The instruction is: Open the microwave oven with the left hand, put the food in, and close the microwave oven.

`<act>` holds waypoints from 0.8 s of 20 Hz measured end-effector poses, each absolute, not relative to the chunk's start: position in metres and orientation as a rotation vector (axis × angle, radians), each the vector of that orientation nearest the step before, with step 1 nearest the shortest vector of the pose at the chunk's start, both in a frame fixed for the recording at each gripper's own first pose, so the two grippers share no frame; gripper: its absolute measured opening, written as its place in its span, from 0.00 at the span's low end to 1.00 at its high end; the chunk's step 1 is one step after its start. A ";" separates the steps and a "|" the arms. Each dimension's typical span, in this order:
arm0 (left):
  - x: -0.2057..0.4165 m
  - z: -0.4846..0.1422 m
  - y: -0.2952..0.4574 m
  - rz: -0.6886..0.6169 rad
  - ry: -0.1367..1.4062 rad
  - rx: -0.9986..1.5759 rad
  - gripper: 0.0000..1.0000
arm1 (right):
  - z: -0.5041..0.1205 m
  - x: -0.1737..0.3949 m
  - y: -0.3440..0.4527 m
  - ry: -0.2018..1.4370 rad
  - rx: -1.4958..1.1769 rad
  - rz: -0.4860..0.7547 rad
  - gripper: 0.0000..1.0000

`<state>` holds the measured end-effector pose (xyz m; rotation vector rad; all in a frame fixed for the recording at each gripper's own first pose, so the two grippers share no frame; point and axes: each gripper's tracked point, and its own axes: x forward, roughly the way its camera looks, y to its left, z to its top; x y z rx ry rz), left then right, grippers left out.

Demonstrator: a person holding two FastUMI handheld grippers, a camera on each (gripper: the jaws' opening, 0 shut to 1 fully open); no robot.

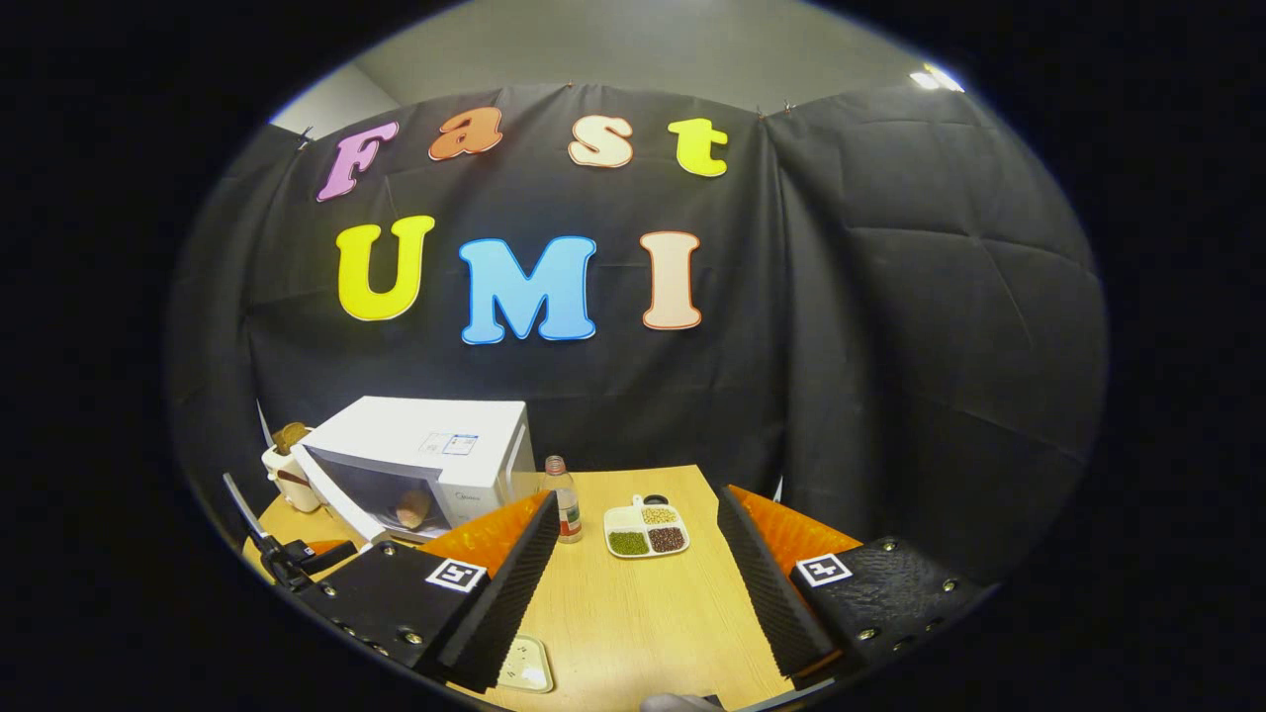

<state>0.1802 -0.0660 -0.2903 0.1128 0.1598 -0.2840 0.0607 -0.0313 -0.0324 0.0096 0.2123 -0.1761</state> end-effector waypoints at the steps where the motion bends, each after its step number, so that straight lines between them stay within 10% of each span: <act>1: 0.188 -0.287 -0.070 -0.281 0.152 0.101 0.95 | -0.035 0.061 -0.035 0.215 0.000 -0.180 0.98; 16: 0.263 -0.282 -0.096 -0.127 0.138 0.078 0.95 | -0.058 0.074 -0.067 0.287 -0.014 -0.175 0.98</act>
